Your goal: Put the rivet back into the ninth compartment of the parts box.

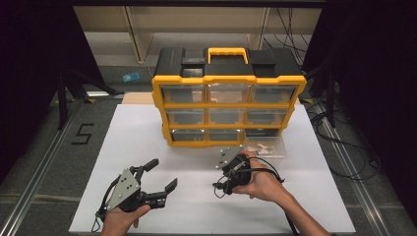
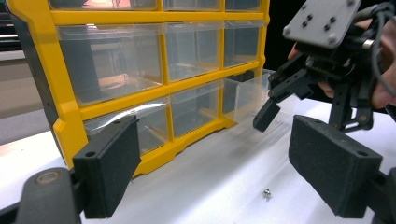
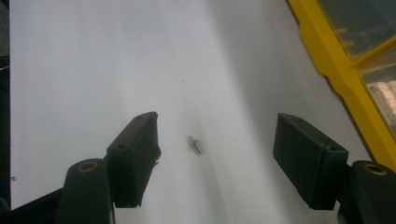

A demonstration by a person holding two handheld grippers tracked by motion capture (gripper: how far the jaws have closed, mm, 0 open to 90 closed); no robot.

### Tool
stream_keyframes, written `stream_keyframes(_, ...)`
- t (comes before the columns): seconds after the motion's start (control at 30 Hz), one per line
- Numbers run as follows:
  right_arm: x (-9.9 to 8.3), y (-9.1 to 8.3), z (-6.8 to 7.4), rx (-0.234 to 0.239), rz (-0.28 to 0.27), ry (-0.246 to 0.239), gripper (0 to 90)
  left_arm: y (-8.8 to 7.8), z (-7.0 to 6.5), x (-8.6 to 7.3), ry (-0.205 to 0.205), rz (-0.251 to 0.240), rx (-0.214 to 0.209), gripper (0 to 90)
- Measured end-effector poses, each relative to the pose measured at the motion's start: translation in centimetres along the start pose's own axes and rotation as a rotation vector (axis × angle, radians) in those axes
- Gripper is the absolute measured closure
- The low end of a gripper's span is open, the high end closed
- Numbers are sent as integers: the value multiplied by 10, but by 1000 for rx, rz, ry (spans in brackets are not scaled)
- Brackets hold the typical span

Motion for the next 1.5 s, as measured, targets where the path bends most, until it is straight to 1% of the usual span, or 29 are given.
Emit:
stream_keyframes(0.07,1,7,-1,16,18,2,323,0,0,0,-1,-2,1,166)
stream_keyframes(0.17,1,16,-2,19,45,-3,336,0,1,0,7,-3,2,165)
stream_keyframes(0.23,2,22,-2,19,60,-4,339,-1,1,0,1,-3,2,166)
stream_keyframes(0.27,2,24,-1,10,67,-3,339,-1,1,0,1,-4,2,166)
stream_keyframes(0.3,2,27,-2,9,77,-18,340,-1,0,0,0,-4,2,165)
stream_keyframes(0.33,3,29,-2,17,85,-17,343,-1,1,0,5,-4,1,166)
stream_keyframes(0.4,2,31,-2,14,101,-13,346,-1,0,0,4,-4,0,165)
stream_keyframes(0.47,2,34,-3,4,119,-31,351,-1,0,1,4,-4,0,165)
stream_keyframes(0.53,2,37,-1,22,125,-15,354,-1,0,1,4,-4,1,165)
stream_keyframes(0.67,2,42,0,25,151,-20,385,-1,0,0,-1,-5,1,166)
stream_keyframes(0.7,2,43,1,33,162,-25,398,-1,0,1,0,-5,0,165)
stream_keyframes(0.73,1,44,1,33,174,-17,404,-1,0,1,4,-4,1,166)
stream_keyframes(0.77,1,46,1,43,171,-22,408,-1,0,1,3,-4,1,165)
stream_keyframes(0.8,1,47,1,50,171,-19,427,-1,1,1,4,-4,1,166)
stream_keyframes(0.87,0,50,0,74,178,8,452,-1,0,1,0,-6,1,166)
stream_keyframes(0.9,-1,51,0,73,184,10,471,-1,1,1,0,-6,2,165)
stream_keyframes(1.03,-3,55,0,62,202,7,558,-1,0,1,-1,-8,0,165)
stream_keyframes(1.1,-3,56,0,65,199,-7,609,-1,0,1,-2,-9,1,165)
stream_keyframes(1.13,-3,56,0,72,211,-9,631,-1,1,1,6,-17,-1,165)
stream_keyframes(1.17,-4,57,0,59,219,-7,654,0,1,1,6,-24,-4,165)
stream_keyframes(1.2,-4,57,-1,68,231,-13,675,-1,1,1,5,-18,0,165)
stream_keyframes(1.23,-6,57,-1,70,248,8,690,-1,1,1,4,-16,0,165)
stream_keyframes(1.27,-6,57,-2,86,242,29,718,0,1,1,6,-26,-5,165)
stream_keyframes(1.3,-6,57,-2,94,239,25,750,-1,0,1,-4,-8,1,165)
stream_keyframes(1.33,-6,58,-3,90,231,10,783,-1,0,1,-2,-9,0,165)
stream_keyframes(1.37,-7,58,-3,94,238,16,816,-1,0,1,-3,-9,0,165)
stream_keyframes(1.43,-7,58,-1,96,240,15,821,-1,0,1,-3,-9,0,165)
stream_keyframes(1.47,-6,57,0,90,251,25,822,-1,0,1,-3,-8,0,165)
stream_keyframes(1.5,-6,57,0,87,251,20,822,-1,0,1,-2,-8,1,165)
Point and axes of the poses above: each handheld gripper's, and its own axes: y roughly forward along the jaws, x roughly out of its top, z roughly to its left, the point moved 2 cm from there along y, roughly forward along the jaws, and after that the axes turned 12 degrees about y, right-handed, at the moved point
